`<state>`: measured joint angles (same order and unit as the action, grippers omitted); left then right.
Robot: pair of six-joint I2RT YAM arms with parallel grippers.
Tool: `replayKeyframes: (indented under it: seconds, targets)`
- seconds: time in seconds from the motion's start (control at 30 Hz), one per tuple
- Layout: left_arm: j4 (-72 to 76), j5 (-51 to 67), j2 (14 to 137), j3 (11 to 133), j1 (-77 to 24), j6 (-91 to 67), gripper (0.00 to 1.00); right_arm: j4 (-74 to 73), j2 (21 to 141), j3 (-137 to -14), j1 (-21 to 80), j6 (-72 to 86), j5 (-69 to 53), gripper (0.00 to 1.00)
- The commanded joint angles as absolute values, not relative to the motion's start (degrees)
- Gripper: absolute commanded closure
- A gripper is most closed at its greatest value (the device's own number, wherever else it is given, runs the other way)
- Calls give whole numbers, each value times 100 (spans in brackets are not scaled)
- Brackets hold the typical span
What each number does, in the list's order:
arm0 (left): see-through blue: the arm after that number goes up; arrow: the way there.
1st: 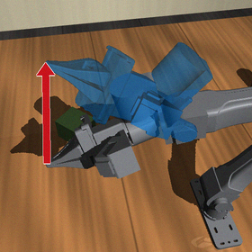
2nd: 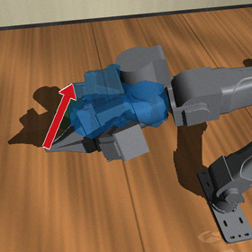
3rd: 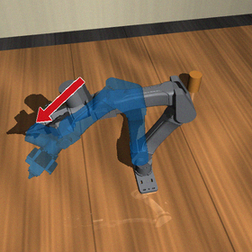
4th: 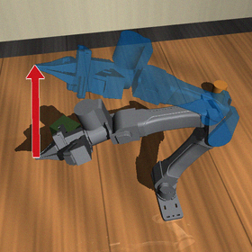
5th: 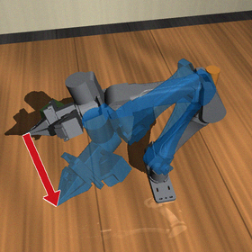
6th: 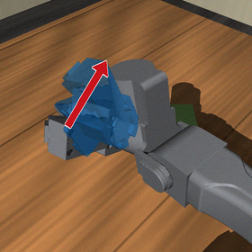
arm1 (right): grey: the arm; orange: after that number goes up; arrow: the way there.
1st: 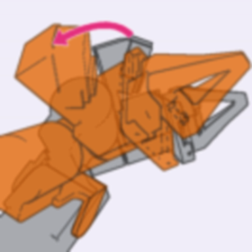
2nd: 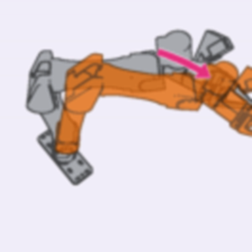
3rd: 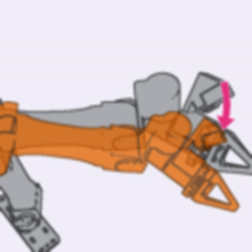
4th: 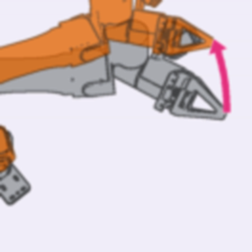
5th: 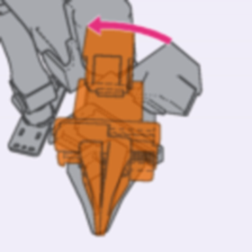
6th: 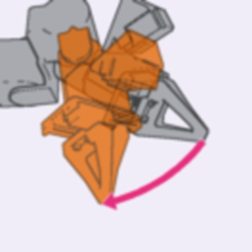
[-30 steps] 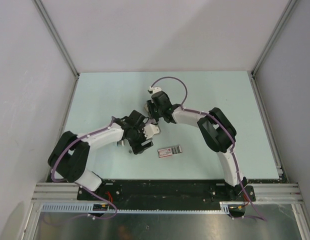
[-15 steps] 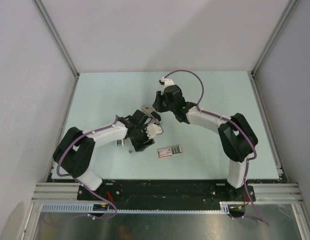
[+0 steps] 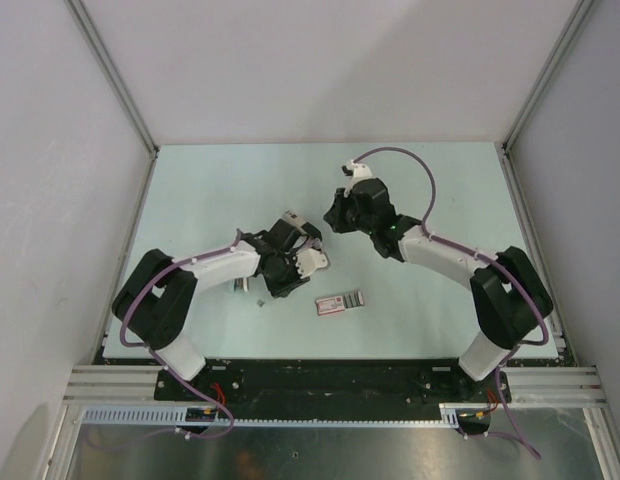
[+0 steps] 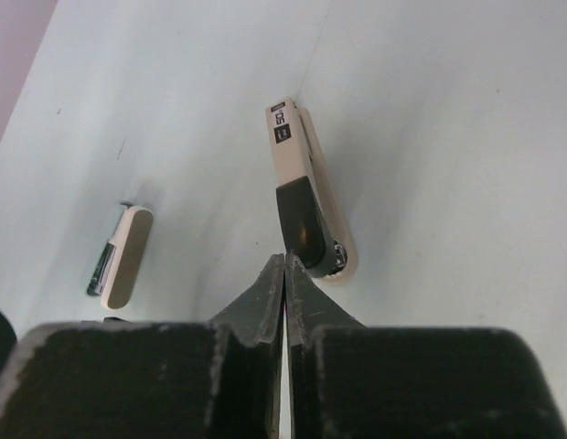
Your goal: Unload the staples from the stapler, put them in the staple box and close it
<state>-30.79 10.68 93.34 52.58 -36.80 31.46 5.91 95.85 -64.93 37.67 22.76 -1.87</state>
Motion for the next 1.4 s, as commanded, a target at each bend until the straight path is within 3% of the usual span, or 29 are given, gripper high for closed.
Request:
replayKeyframes:
  seconds: [0.0,0.17,0.3,0.57,0.8,0.87,1.1,1.37]
  targets:
    - [-3022,1063,9486,5448,-3788,3148,68,743,8993,-6283,3736,2370,-150,99]
    - [-3018,1048,9510,5370,-3833,3125,78,661,8698,-6087,3704,2372,-124,100]
    - [-3027,1003,9359,5271,-3835,3085,80,570,8515,-5977,3694,2363,-103,100]
    - [-3028,828,9192,5168,-3834,3006,59,452,8260,-5807,3688,2371,-84,98]
    - [-3019,798,9188,5088,-3869,2990,56,394,8109,-5732,3685,2371,-68,100]
    - [-3018,795,9201,5067,-3896,2984,59,382,8085,-5731,3690,2372,-54,100]
    - [-3029,752,9232,5014,-3930,2985,87,358,8046,-5719,3690,2388,-28,100]
    - [-3043,659,9183,4998,-3935,3006,98,331,8016,-5722,3666,2390,-35,100]
